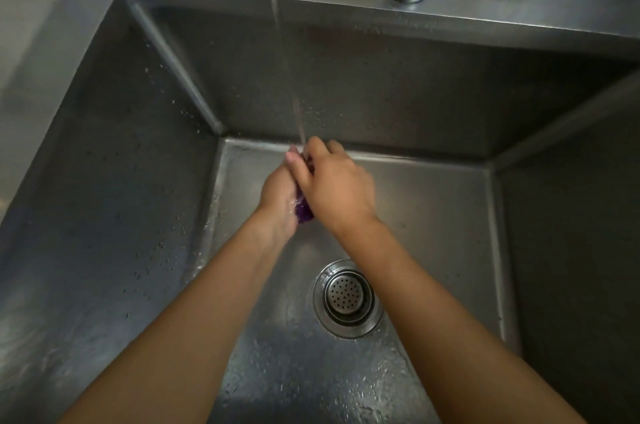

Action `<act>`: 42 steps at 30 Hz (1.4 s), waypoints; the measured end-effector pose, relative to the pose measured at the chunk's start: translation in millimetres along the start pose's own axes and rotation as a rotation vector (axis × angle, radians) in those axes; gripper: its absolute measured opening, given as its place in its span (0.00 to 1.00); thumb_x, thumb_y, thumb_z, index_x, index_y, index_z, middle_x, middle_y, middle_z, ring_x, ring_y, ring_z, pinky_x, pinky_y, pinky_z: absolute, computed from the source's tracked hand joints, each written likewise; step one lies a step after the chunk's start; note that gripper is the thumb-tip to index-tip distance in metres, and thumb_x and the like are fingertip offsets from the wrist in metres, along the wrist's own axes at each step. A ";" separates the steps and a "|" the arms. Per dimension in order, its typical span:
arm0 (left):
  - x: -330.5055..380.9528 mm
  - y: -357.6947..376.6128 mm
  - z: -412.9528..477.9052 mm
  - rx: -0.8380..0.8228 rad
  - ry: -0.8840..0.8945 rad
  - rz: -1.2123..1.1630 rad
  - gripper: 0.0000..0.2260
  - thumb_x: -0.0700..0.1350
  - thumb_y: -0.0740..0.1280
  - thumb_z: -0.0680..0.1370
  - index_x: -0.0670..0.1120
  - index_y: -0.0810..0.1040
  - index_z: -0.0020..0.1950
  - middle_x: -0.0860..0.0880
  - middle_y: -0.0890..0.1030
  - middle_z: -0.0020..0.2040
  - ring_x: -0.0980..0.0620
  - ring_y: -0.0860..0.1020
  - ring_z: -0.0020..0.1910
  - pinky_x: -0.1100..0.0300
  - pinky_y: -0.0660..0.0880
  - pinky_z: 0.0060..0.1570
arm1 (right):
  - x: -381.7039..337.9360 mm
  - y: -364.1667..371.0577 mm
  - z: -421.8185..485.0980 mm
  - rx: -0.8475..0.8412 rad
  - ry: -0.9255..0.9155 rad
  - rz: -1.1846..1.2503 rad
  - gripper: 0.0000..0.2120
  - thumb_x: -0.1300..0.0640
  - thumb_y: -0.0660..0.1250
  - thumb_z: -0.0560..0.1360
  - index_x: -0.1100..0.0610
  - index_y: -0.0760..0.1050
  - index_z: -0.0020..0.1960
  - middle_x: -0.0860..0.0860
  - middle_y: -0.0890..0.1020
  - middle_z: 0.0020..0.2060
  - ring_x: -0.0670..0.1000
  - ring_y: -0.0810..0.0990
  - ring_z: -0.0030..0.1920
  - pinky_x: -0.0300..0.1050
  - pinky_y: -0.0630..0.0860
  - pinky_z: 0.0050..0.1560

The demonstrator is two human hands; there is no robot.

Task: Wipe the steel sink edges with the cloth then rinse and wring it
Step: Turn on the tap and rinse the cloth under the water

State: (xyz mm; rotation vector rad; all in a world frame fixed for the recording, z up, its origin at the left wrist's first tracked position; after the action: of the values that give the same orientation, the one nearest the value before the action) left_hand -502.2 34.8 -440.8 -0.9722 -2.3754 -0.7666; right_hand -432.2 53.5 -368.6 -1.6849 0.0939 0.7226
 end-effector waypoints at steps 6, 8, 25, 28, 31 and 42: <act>-0.4 -12.7 -1.8 0.368 0.248 0.380 0.21 0.53 0.60 0.76 0.45 0.78 0.27 0.46 0.79 0.31 0.44 0.79 0.37 0.48 0.77 0.42 | 17.8 12.1 8.9 -0.005 0.067 0.075 0.18 0.49 0.50 0.81 0.59 0.74 0.53 0.60 0.82 0.48 0.62 0.80 0.49 0.49 0.71 0.45; 6.5 -7.9 -13.1 0.437 0.376 0.554 0.21 0.50 0.56 0.80 0.47 0.74 0.29 0.47 0.76 0.31 0.47 0.76 0.35 0.55 0.71 0.39 | 25.2 16.0 12.3 -0.012 0.128 0.086 0.19 0.49 0.50 0.81 0.60 0.75 0.53 0.62 0.82 0.47 0.62 0.79 0.49 0.47 0.68 0.43; 6.9 -4.1 -7.7 0.332 0.298 0.571 0.21 0.58 0.54 0.80 0.48 0.76 0.34 0.49 0.79 0.34 0.52 0.78 0.35 0.65 0.71 0.30 | 29.9 26.4 -4.7 0.098 0.167 0.277 0.18 0.38 0.53 0.77 0.51 0.72 0.48 0.52 0.82 0.41 0.54 0.79 0.43 0.47 0.75 0.42; 4.3 -9.2 -5.3 0.392 0.275 0.627 0.22 0.57 0.55 0.79 0.47 0.76 0.32 0.46 0.80 0.35 0.46 0.80 0.39 0.59 0.72 0.36 | 27.6 26.0 0.2 0.095 0.143 0.169 0.17 0.44 0.53 0.80 0.53 0.75 0.50 0.55 0.83 0.41 0.58 0.81 0.44 0.45 0.70 0.40; 7.7 -9.1 -10.6 0.486 0.347 0.777 0.23 0.52 0.53 0.81 0.41 0.75 0.32 0.46 0.76 0.33 0.44 0.77 0.38 0.57 0.68 0.38 | 31.2 31.5 4.9 0.032 0.204 0.101 0.18 0.49 0.51 0.80 0.56 0.77 0.54 0.59 0.84 0.46 0.61 0.80 0.49 0.47 0.71 0.43; 10.8 -21.3 -9.9 0.270 0.449 0.402 0.05 0.46 0.61 0.79 0.49 0.74 0.44 0.52 0.78 0.39 0.55 0.77 0.38 0.63 0.74 0.36 | 63.8 53.4 13.8 -0.334 0.706 1.011 0.11 0.47 0.58 0.79 0.53 0.74 0.47 0.55 0.79 0.46 0.53 0.78 0.42 0.46 0.77 0.42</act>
State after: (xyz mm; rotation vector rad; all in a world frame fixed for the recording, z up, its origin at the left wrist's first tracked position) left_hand -522.9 21.0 -433.8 -0.9943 -1.7661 -0.4375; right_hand -410.2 72.7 -447.7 -2.1206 1.4654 0.8426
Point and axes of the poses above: each hand's wrist, its own z-axis towards the middle knuckle, its own y-axis out of the palm, x = y × z, the point moved 4 cm from there along z, towards the middle knuckle
